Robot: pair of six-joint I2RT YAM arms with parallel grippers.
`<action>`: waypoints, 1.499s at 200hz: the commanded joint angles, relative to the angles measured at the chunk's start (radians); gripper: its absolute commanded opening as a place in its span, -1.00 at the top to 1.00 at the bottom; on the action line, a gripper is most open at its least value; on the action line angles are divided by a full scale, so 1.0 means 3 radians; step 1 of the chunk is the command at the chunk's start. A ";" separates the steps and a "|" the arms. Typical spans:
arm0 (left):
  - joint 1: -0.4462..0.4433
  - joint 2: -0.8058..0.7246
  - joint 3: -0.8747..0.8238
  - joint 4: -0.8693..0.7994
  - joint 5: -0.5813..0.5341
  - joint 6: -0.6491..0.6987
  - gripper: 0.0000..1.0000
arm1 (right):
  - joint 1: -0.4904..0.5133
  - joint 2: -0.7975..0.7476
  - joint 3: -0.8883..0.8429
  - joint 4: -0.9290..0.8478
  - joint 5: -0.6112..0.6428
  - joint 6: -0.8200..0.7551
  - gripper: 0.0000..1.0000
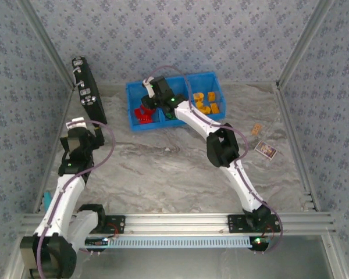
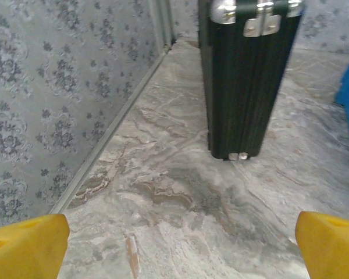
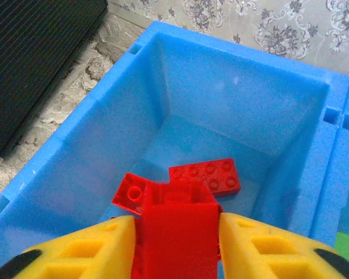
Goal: Sort the legos into containers by color
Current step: Place the lego in the container, then reset both arms
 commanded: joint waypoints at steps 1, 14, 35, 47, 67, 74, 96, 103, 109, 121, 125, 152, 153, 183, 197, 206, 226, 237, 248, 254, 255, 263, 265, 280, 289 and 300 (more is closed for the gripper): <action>0.0030 0.0133 -0.0169 0.0637 -0.0330 -0.0319 -0.99 | -0.0013 -0.0021 0.0070 -0.0183 -0.0039 -0.0102 -0.04; 0.0030 0.0198 -0.0333 0.0934 -0.0329 -0.0378 -0.99 | -0.0021 -0.0096 -0.0056 -0.0128 -0.0100 -0.0117 -0.17; 0.0032 0.0271 -0.0554 0.1204 -0.0508 -0.0357 -0.99 | -0.0042 -0.0240 -0.0334 0.0077 -0.0211 -0.0127 -0.36; 0.0030 0.0281 -0.0659 0.1310 -0.0580 -0.0364 -1.00 | -0.0070 -0.0286 -0.0394 0.0105 -0.0288 -0.0141 -0.41; -0.0006 0.0253 -0.0816 0.1573 -0.0578 -0.0324 -1.00 | -0.0097 -0.0406 -0.0462 0.0106 -0.0388 -0.0186 -0.54; -0.0014 0.0275 -0.0923 0.1819 -0.0566 -0.0295 -0.99 | -0.0109 -0.0484 -0.0511 0.0103 -0.0408 -0.0211 -0.62; -0.0016 0.0576 -0.1034 0.2412 -0.0443 -0.0145 -1.00 | -0.0138 -0.0872 -0.0791 0.0049 -0.0452 -0.0384 -0.99; -0.0012 0.0704 -0.1017 0.2505 -0.0374 -0.0128 -0.99 | -0.0152 -0.1035 -0.0934 0.0043 -0.0403 -0.0441 -0.99; -0.0012 0.0818 -0.1017 0.2615 -0.0316 -0.0114 -0.99 | -0.0161 -0.1184 -0.1085 0.0043 -0.0349 -0.0480 -0.99; -0.0014 0.1041 -0.1039 0.2860 -0.0193 -0.0086 -0.99 | -0.0196 -0.1497 -0.1410 0.0070 -0.0217 -0.0532 -0.99; -0.0023 0.1113 -0.1040 0.2929 -0.0159 -0.0035 -1.00 | -0.0208 -0.1612 -0.1516 0.0075 -0.0168 -0.0543 -0.99; -0.0021 0.1587 -0.1082 0.3399 0.0019 0.0072 -1.00 | -0.0272 -0.2386 -0.2302 0.0166 0.0231 -0.0616 -0.99; -0.0021 0.1605 -0.1078 0.3402 0.0026 0.0075 -1.00 | -0.0274 -0.2416 -0.2333 0.0176 0.0249 -0.0615 -0.99; -0.0129 0.2058 -0.0846 0.3426 0.0419 0.0380 -0.99 | -0.0355 -0.3284 -0.3274 0.0433 0.0709 -0.0691 -0.99; -0.0160 0.2176 -0.0878 0.3585 0.0432 0.0418 -1.00 | -0.0435 -0.3627 -0.3571 0.0403 0.0779 -0.0651 -0.99; -0.0178 0.2231 -0.0906 0.3723 0.0444 0.0470 -1.00 | -0.0462 -0.3842 -0.3740 0.0371 0.0868 -0.0644 -0.99; -0.0143 0.2214 -0.0818 0.3523 0.0547 0.0452 -1.00 | -0.0505 -0.4327 -0.4231 0.0437 0.1027 -0.0651 -0.99; -0.0102 0.2191 -0.0754 0.3338 0.0641 0.0421 -1.00 | -0.0529 -0.4639 -0.4550 0.0603 0.1062 -0.0729 -0.99; -0.0011 0.2200 -0.0667 0.3182 0.0820 0.0379 -1.00 | -0.0545 -0.4955 -0.4937 0.0875 0.1137 -0.0834 -0.99; 0.0027 0.2196 -0.0628 0.3101 0.0902 0.0356 -1.00 | -0.0569 -0.5133 -0.5181 0.1038 0.1167 -0.0861 -0.99; 0.0036 0.2198 -0.0623 0.3097 0.0912 0.0352 -1.00 | -0.0576 -0.5163 -0.5222 0.1064 0.1167 -0.0860 -0.99; 0.0072 0.2206 -0.0610 0.3086 0.0993 0.0336 -1.00 | -0.0665 -0.5372 -0.5548 0.1332 0.1143 -0.0867 -0.99; 0.0075 0.2202 -0.0608 0.3073 0.1002 0.0335 -1.00 | -0.0694 -0.5416 -0.5638 0.1407 0.1135 -0.0871 -0.99; 0.0111 0.2206 -0.0592 0.3049 0.1072 0.0323 -1.00 | -0.0985 -0.5697 -0.6160 0.1852 0.1039 -0.0805 -0.99; 0.0107 0.2208 -0.0592 0.3046 0.1076 0.0325 -1.00 | -0.1194 -0.5786 -0.6375 0.2007 0.0998 -0.0689 -0.99; 0.0110 0.2203 -0.0592 0.3046 0.1077 0.0324 -1.00 | -0.1482 -0.5816 -0.6587 0.2162 0.0907 -0.0590 -0.99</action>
